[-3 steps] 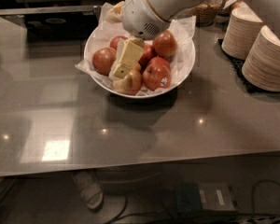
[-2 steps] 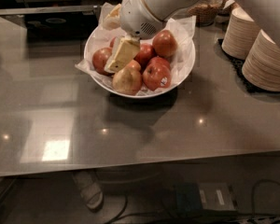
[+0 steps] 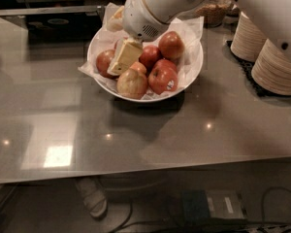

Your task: Pick apple from white bowl

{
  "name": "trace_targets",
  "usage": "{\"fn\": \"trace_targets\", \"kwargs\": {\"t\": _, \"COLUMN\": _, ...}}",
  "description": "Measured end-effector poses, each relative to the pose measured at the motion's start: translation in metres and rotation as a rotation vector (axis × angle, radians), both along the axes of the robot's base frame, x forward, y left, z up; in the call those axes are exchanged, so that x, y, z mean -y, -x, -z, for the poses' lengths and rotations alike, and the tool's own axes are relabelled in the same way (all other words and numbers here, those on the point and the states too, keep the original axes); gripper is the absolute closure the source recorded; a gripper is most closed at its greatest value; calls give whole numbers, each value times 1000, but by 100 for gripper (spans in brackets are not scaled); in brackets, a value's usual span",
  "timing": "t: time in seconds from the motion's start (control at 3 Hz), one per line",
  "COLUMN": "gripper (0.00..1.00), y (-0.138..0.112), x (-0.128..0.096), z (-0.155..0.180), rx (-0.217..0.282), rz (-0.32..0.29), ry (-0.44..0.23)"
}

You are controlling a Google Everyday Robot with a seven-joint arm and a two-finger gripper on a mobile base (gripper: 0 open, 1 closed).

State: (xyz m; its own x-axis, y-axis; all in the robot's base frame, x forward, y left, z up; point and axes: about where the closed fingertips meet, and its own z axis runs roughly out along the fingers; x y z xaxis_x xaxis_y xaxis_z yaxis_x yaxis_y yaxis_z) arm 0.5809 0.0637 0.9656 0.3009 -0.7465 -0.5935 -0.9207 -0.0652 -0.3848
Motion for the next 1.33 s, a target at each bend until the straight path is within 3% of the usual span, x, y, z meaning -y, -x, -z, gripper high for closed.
{"fn": "trace_targets", "kwargs": {"t": 1.33, "gripper": 29, "y": -18, "x": -10, "z": 34, "rx": -78, "rz": 41, "ry": 11}}
